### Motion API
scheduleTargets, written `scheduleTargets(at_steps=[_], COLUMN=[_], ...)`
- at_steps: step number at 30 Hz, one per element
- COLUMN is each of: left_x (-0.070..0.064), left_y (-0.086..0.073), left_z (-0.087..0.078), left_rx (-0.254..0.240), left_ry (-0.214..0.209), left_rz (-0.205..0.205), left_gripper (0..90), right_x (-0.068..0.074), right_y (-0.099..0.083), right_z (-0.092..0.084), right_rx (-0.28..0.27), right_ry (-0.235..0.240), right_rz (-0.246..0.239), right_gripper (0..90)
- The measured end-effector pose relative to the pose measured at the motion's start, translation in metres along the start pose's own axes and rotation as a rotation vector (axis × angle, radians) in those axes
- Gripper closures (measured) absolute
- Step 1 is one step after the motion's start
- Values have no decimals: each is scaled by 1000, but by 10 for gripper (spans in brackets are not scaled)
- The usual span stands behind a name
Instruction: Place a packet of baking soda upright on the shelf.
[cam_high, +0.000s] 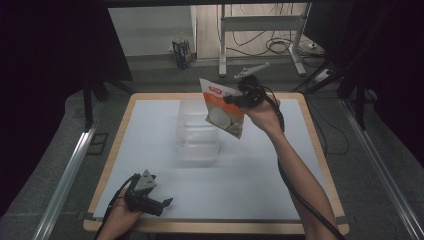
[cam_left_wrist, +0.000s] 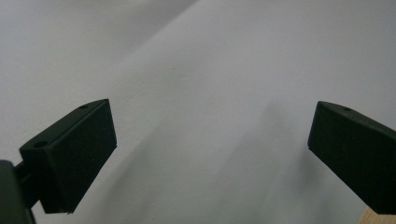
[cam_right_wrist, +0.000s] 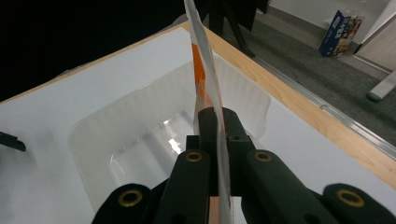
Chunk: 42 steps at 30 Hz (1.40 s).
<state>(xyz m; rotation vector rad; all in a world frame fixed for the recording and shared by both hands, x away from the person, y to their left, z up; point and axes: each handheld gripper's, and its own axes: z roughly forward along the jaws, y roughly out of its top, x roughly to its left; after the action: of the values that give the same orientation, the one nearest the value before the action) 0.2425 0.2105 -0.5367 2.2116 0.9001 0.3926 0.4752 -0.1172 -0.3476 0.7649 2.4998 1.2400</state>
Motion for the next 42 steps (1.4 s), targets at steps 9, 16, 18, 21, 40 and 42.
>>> scheduleTargets(at_steps=[9, 16, 18, 21, 40, 42], left_x=[0, 0, 0, 0, 0, -1], left_y=[0, 0, 0, 0, 0, 0], left_z=[0, 0, 0, 0, -1, -1], left_rx=[2, 2, 2, 3, -5, -7], left_ry=[-1, -3, -3, -3, 1, 2], left_rz=[4, 5, 5, 7, 2, 4], left_gripper=[11, 11, 11, 12, 11, 11], right_x=[2, 10, 12, 17, 15, 12], right_y=[11, 23, 27, 32, 1, -1], right_z=[34, 60, 68, 79, 110, 109], right_rx=[10, 7, 6, 5, 34, 57], right_ry=[32, 65, 69, 73, 35, 9], right_rz=[1, -9, -11, -13, -18, -20], right_gripper=[893, 893, 893, 892, 889, 889])
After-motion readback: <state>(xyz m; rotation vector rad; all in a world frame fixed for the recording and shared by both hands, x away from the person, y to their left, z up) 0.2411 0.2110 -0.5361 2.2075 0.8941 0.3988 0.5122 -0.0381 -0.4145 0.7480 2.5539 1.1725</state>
